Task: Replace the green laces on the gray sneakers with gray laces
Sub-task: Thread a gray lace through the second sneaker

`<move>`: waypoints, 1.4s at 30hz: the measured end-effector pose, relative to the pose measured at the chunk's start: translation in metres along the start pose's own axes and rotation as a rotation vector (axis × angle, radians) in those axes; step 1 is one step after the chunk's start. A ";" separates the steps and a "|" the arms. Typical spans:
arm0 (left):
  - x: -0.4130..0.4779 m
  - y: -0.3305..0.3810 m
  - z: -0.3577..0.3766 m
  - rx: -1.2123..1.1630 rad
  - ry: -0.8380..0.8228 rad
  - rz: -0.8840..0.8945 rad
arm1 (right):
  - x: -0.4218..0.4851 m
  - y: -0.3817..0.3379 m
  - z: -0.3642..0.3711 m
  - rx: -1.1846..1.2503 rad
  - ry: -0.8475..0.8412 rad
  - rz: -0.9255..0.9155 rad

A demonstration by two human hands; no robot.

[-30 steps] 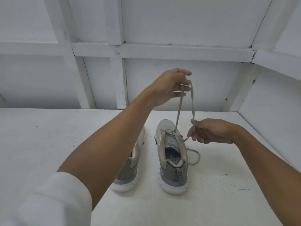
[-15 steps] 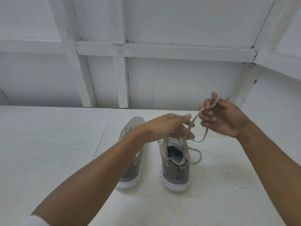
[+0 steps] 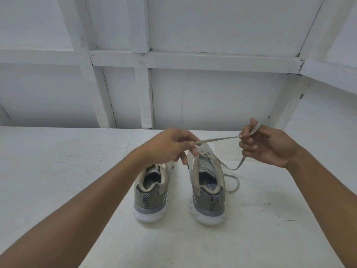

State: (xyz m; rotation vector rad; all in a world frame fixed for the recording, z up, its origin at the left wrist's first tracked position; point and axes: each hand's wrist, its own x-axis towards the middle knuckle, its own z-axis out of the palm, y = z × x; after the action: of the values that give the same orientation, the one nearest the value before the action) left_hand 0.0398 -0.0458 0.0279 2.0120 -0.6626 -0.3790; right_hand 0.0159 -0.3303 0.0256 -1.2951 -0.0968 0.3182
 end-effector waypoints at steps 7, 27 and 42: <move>0.009 0.006 -0.009 0.369 0.194 -0.056 | -0.004 -0.010 -0.015 -0.349 0.137 0.323; 0.060 -0.002 0.012 0.345 0.324 -0.079 | 0.041 0.028 0.037 -0.739 0.266 -0.149; 0.088 -0.039 0.047 -0.045 0.120 -0.599 | 0.086 0.078 0.030 -0.874 0.464 -0.014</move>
State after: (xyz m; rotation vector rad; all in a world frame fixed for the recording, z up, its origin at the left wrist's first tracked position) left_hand 0.0985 -0.1152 -0.0285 2.1427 0.0394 -0.6089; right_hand 0.0764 -0.2592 -0.0497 -2.2008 0.1715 -0.0696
